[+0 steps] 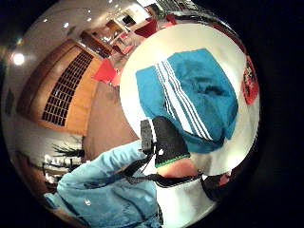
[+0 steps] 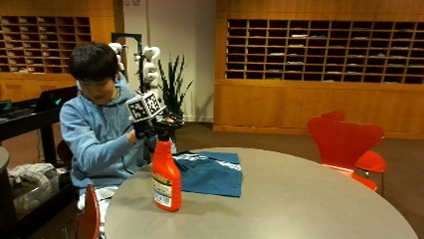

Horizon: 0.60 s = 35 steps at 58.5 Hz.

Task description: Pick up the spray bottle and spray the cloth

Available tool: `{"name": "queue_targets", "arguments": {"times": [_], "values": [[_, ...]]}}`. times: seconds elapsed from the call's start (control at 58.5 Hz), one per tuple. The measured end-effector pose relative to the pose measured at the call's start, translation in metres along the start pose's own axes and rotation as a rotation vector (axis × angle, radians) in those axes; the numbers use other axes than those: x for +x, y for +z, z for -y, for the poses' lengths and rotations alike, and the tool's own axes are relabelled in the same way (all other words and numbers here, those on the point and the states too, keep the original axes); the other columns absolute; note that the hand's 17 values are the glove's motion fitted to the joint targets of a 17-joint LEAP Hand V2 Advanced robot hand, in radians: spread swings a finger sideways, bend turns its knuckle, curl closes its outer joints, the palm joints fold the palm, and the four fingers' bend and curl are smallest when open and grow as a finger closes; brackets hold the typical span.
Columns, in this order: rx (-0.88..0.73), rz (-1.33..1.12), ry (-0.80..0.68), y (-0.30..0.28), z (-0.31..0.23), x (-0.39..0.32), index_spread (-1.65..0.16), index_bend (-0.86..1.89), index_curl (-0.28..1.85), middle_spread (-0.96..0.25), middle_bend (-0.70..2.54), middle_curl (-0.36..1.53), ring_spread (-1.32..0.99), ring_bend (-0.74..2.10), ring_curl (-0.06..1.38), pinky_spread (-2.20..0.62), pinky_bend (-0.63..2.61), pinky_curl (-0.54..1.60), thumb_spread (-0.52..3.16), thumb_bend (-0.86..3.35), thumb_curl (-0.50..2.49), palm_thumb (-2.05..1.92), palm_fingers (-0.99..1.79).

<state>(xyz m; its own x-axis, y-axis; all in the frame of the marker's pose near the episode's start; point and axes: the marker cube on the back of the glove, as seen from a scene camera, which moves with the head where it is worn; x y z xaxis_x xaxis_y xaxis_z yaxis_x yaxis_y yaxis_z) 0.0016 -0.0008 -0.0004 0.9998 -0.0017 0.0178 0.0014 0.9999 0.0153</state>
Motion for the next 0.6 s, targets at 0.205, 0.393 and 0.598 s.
{"name": "queue_targets", "arguments": {"times": [0.205, 0.393, 0.598], "values": [[0.142, 0.230, 0.072, 0.006, 0.002, 0.012, -0.29, 0.17, 0.16, -0.01, 0.27, 0.17, 0.12, 0.26, 0.12, 0.22, 0.37, 0.19, 0.88, 0.20, 0.18, 0.48, 0.31], [0.234, 0.270, 0.136, 0.010, -0.004, 0.031, -0.31, 0.16, 0.21, -0.01, 0.27, 0.23, 0.14, 0.25, 0.16, 0.25, 0.35, 0.23, 1.01, 0.13, 0.25, 0.54, 0.31], [0.420, 0.340, 0.267, 0.000, -0.036, 0.054, -0.30, 0.14, 0.24, -0.01, 0.27, 0.27, 0.14, 0.25, 0.19, 0.26, 0.33, 0.27, 1.05, 0.06, 0.30, 0.58, 0.32]]}}
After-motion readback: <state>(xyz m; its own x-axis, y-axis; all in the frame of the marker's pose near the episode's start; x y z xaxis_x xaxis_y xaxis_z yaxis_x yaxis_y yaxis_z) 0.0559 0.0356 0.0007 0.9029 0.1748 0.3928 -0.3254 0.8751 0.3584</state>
